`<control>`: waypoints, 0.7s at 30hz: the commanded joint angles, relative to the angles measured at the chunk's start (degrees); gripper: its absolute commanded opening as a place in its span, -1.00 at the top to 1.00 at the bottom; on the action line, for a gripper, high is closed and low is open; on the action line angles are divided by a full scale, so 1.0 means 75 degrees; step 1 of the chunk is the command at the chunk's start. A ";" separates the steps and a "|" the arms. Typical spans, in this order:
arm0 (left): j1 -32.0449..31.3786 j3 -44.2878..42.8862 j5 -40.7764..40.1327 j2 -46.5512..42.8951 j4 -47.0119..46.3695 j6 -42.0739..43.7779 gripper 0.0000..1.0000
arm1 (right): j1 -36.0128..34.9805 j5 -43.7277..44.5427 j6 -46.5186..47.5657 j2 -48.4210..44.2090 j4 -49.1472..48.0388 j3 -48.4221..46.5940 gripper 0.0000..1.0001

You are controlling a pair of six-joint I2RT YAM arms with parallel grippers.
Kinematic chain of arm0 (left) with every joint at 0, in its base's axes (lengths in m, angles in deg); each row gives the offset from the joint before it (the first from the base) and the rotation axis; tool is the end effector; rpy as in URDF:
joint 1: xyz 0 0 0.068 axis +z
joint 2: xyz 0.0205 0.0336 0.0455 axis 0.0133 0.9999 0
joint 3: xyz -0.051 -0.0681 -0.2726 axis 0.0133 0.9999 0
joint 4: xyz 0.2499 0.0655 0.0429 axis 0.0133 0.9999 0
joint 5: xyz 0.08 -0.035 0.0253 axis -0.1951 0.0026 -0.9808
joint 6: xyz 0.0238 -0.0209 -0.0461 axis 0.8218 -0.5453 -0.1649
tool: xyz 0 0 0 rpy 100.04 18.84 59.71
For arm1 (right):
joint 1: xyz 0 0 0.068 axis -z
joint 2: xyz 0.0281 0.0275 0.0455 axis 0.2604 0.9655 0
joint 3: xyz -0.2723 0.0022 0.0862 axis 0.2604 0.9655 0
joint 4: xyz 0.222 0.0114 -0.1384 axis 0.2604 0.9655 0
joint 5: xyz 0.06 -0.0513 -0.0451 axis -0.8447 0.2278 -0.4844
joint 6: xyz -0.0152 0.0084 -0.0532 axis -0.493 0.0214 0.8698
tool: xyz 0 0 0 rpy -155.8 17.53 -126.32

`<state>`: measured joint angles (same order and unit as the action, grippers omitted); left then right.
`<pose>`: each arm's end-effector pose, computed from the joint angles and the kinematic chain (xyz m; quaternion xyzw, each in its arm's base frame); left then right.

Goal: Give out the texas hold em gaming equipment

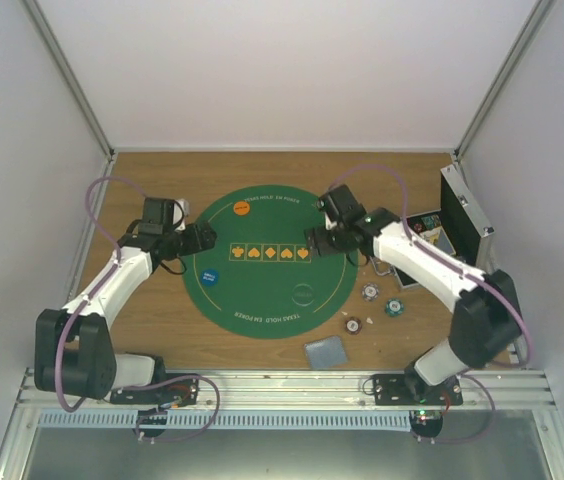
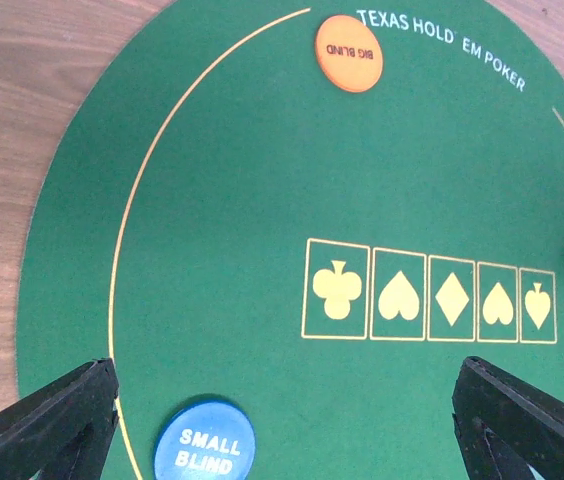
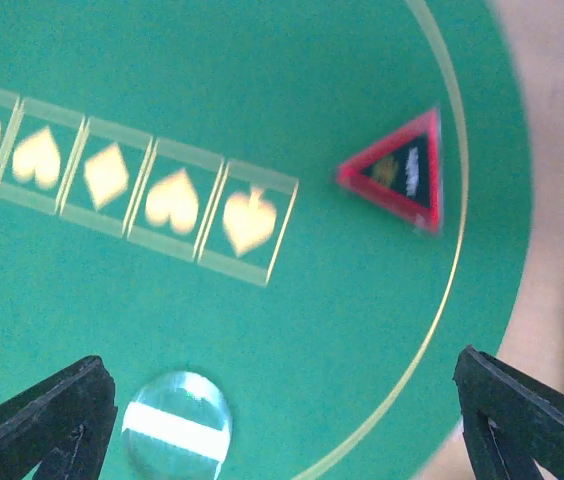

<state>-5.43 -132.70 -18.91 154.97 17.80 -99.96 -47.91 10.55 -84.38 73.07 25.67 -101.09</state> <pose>0.2640 -0.0376 0.2400 -0.0988 0.9327 -0.1894 0.2905 0.2838 0.1795 0.2717 -0.0889 0.9581 0.0893 0.2571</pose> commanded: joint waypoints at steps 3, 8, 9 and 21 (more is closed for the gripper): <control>0.0041 0.0301 -0.0059 -0.0315 -0.0003 0.0250 -0.85 | -0.0861 -0.0048 -0.1836 -0.1358 0.1782 0.1518 -0.88; 0.0041 0.0324 -0.0064 -0.0327 0.0127 0.0352 -0.85 | -0.1414 -0.0222 -0.2931 -0.1794 0.2071 0.2429 -0.88; 0.0041 0.0319 -0.0063 -0.0331 0.0139 0.0365 -0.85 | -0.1494 -0.0287 -0.3066 -0.1892 0.2057 0.2577 -0.88; 0.0043 0.0443 -0.0066 -0.0421 0.0113 0.0323 -0.85 | -0.1923 -0.0500 -0.3015 -0.2539 0.2088 0.3687 -0.89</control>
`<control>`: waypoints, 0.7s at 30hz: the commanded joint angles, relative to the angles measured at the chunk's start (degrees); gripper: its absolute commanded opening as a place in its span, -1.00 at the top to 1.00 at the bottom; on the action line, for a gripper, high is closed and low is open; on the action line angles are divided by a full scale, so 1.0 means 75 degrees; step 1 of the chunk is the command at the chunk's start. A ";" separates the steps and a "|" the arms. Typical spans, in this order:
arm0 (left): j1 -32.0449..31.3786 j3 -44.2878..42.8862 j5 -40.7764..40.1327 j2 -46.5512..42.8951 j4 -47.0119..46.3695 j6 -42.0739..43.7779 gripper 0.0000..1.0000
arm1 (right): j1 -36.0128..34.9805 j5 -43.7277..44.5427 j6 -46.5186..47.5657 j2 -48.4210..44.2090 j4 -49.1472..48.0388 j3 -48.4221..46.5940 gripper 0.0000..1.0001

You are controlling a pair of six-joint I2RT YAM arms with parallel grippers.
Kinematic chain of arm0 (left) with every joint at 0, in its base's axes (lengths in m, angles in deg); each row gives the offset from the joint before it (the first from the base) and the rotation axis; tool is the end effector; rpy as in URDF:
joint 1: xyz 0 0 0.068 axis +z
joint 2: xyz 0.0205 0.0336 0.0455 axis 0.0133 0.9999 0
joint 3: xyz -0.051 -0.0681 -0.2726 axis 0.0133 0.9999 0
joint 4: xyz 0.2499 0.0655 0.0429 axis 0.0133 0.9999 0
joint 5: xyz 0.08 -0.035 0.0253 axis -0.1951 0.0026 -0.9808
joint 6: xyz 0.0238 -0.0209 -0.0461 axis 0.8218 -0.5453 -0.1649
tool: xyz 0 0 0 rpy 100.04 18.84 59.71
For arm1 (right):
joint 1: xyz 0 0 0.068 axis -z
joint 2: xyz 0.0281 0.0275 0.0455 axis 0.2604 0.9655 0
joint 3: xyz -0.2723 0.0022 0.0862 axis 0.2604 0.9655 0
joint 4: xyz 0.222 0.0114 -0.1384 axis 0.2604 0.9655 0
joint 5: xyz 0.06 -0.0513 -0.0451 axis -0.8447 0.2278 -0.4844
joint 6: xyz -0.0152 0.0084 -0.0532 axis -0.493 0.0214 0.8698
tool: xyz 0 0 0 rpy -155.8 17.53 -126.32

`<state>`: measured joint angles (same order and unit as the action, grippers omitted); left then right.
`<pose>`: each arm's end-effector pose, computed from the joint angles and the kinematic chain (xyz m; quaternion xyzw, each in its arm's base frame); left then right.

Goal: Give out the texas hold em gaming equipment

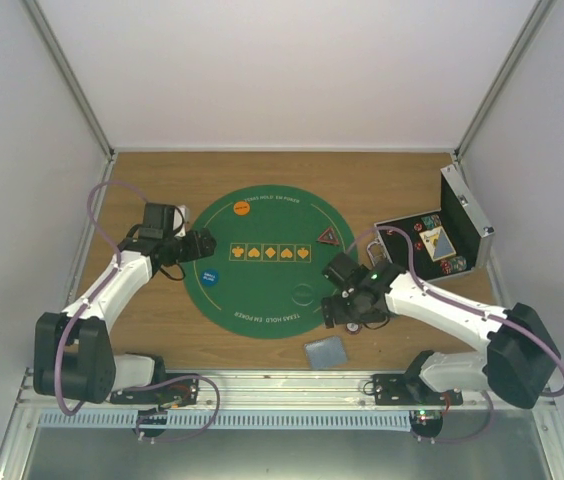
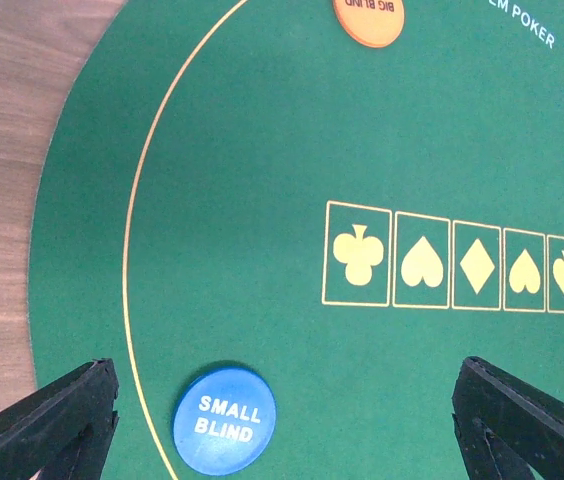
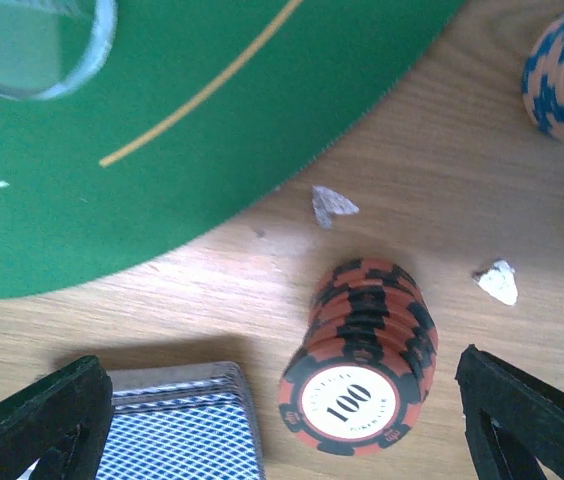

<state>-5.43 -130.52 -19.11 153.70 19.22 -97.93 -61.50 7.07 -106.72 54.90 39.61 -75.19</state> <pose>0.2536 -0.0364 0.2317 -0.0859 0.9406 -0.1789 0.2755 0.1412 0.1474 0.2111 -0.0261 0.9961 0.0539 0.0651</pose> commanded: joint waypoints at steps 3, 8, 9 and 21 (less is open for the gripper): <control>0.0041 0.0181 -0.0021 -0.0266 -0.0089 0.0009 -0.85 | -0.0127 0.0128 0.0138 -0.0013 0.0224 0.0279 -0.88; 0.0041 0.0203 -0.0024 -0.0272 -0.0092 0.0006 -0.85 | -0.0128 0.0450 0.0620 0.0313 0.0293 0.0273 -0.84; 0.0041 0.0209 -0.0023 -0.0273 -0.0089 0.0017 -0.85 | -0.0122 0.0428 0.0697 0.0335 0.0244 0.0317 -0.82; 0.0041 0.0235 -0.0016 -0.0303 -0.0072 0.0007 -0.85 | -0.0126 0.0420 0.0672 0.0575 0.0251 0.0403 -0.56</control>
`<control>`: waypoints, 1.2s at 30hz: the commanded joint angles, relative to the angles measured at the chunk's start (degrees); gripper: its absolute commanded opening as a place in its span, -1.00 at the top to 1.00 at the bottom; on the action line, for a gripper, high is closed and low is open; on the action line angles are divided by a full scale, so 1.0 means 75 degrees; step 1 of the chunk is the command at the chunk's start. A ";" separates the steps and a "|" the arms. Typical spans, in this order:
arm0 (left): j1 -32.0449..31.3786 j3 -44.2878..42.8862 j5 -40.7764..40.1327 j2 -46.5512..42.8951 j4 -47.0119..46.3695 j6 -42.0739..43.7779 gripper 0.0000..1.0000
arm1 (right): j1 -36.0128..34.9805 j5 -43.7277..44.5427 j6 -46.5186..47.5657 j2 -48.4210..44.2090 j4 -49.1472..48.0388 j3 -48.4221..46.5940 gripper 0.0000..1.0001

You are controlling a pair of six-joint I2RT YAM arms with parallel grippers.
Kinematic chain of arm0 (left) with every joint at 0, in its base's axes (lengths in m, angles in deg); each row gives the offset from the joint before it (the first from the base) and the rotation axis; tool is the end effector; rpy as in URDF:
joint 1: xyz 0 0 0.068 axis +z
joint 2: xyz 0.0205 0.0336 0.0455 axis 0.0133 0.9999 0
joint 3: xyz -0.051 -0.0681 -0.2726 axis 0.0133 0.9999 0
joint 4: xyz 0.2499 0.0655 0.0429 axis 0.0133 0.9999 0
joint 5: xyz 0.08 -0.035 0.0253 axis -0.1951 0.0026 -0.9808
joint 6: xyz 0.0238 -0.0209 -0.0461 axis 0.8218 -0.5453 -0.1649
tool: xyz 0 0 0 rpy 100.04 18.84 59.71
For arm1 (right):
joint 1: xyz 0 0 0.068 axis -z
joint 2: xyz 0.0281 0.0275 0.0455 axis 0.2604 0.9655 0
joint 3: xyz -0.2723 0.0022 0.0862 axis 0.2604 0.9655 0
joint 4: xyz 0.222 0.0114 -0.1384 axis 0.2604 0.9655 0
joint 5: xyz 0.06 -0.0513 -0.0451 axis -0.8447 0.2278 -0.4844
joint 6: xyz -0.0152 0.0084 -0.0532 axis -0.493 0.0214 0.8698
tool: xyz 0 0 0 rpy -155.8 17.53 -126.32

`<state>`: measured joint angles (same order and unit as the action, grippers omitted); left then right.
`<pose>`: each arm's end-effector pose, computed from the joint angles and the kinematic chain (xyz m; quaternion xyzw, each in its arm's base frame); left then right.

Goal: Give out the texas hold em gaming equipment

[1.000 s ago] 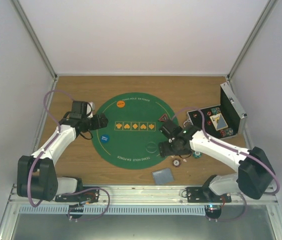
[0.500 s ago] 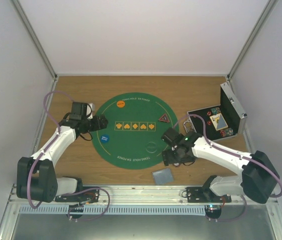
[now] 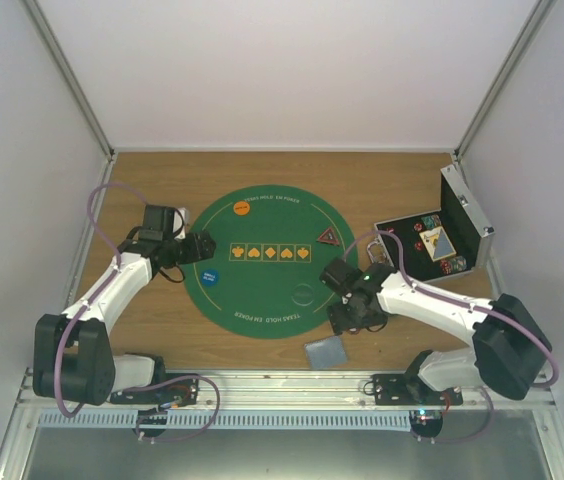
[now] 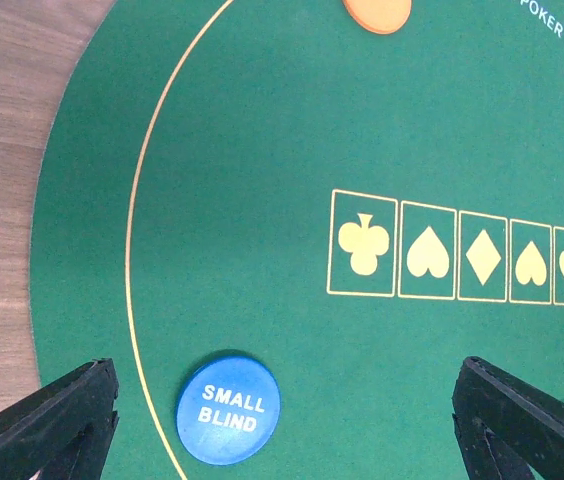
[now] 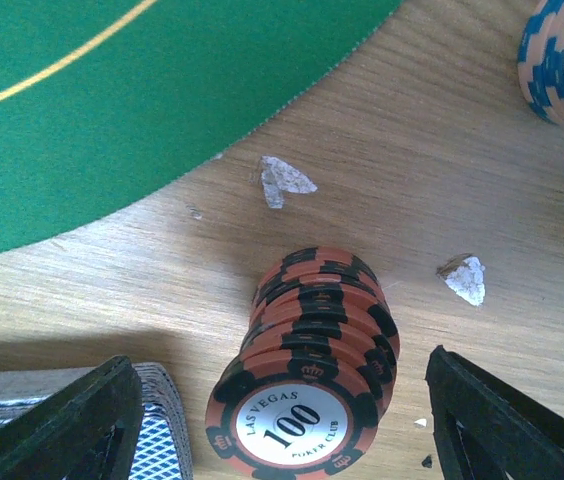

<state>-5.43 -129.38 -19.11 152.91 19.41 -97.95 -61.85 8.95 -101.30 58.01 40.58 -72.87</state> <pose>0.2488 -0.0358 0.2285 -0.0867 0.9420 -0.1780 0.2711 0.1382 0.1442 0.1907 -0.0764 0.9964 0.0012 0.0372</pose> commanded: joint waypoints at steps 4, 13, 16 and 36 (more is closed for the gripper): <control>0.0041 0.0083 -0.0045 -0.0231 -0.0070 0.0021 -0.85 | -0.0078 0.0333 -0.0185 0.0226 0.0220 0.0094 -0.52; 0.0041 0.0098 -0.0038 -0.0262 -0.0093 -0.0047 -0.85 | -0.0081 0.0454 -0.0253 0.0284 0.0254 0.0090 -0.32; 0.0041 0.0108 -0.0028 -0.0260 -0.0092 -0.0059 -0.85 | -0.0081 0.0436 -0.0230 0.0290 0.0227 0.0090 -0.25; 0.0044 0.0128 -0.0012 -0.0338 -0.0060 -0.0046 -0.85 | -0.0082 0.0338 -0.0200 0.0363 0.0169 0.0108 -0.07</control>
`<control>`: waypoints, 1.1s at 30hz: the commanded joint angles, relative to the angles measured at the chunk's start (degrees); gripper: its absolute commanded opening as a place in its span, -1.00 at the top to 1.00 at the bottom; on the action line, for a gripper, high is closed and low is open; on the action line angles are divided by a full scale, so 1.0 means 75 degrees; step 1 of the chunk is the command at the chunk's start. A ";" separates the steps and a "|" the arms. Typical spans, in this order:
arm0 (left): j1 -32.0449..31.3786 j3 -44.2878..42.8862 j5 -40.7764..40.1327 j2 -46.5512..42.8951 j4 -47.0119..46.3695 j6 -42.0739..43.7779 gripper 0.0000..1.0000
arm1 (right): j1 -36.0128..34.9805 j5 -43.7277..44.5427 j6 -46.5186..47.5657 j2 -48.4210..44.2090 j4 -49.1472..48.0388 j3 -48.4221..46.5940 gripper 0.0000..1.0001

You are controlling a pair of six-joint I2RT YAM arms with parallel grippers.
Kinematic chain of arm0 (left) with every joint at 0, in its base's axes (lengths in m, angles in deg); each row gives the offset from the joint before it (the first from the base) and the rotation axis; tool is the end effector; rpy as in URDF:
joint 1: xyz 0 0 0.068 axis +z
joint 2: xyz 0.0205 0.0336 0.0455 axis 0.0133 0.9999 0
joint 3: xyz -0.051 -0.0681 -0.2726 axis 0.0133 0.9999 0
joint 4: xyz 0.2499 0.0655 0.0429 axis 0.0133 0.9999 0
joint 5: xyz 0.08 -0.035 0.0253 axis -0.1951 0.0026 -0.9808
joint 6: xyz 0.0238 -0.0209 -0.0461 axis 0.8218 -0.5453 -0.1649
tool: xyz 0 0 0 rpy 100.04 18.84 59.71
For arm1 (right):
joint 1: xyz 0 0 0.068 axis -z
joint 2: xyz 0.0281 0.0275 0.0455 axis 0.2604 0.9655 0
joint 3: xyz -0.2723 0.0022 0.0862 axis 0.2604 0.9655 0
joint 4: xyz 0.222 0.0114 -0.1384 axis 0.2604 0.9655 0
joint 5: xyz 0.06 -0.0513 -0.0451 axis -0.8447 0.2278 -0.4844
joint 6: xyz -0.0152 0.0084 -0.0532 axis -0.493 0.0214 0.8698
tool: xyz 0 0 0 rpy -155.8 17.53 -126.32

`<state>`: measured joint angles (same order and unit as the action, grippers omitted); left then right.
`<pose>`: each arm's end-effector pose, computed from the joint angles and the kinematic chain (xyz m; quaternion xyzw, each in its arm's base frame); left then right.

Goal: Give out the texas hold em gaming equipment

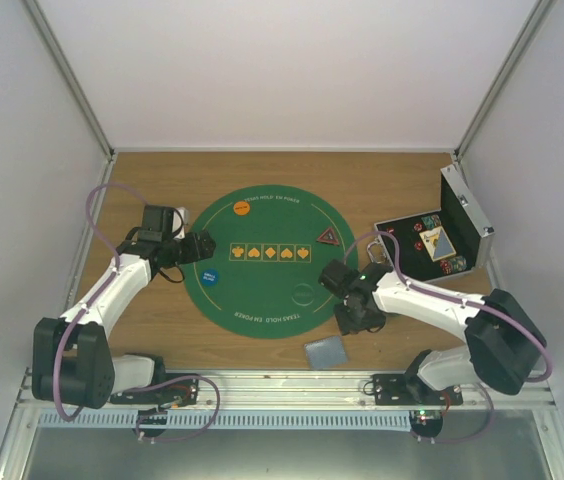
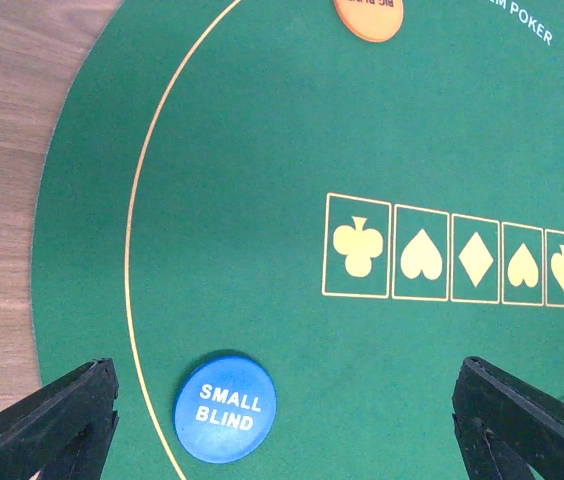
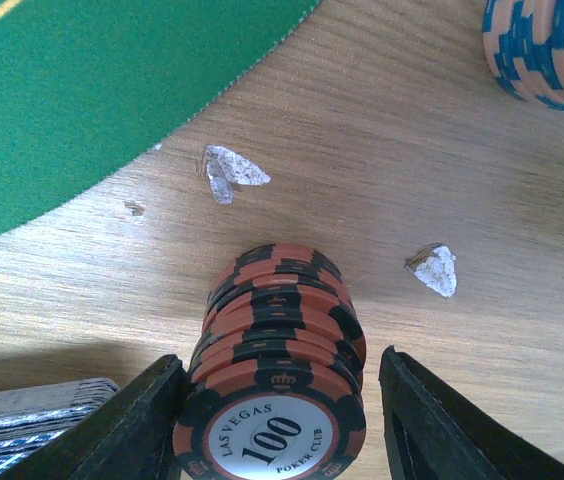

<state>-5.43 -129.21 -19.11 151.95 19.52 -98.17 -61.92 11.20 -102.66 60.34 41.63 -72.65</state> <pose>0.2462 -0.0356 0.2313 -0.0877 0.9401 -0.1797 0.2763 0.1392 0.1434 0.1825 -0.0660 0.9969 -0.0341 0.0276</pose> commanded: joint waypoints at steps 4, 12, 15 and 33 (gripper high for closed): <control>0.0041 0.0121 -0.0021 -0.0249 -0.0077 -0.0030 -0.85 | -0.0073 0.0017 0.0029 0.0057 -0.0006 0.0088 -0.06; 0.0041 0.0145 -0.0027 -0.0293 -0.0053 -0.0031 -0.85 | -0.0076 -0.0024 0.0102 0.0117 -0.0050 0.0085 0.01; 0.0041 0.0145 -0.0041 -0.0328 -0.0038 -0.0031 -0.85 | -0.0073 -0.0026 0.0114 0.0124 -0.0082 0.0065 0.01; 0.0047 0.0180 -0.0052 -0.0410 -0.0028 -0.0063 -0.85 | -0.0073 -0.0081 0.0079 -0.0224 -0.0016 -0.0005 0.16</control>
<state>-5.43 -128.62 -19.19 150.33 19.87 -98.25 -61.92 10.59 -101.37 60.76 41.34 -72.65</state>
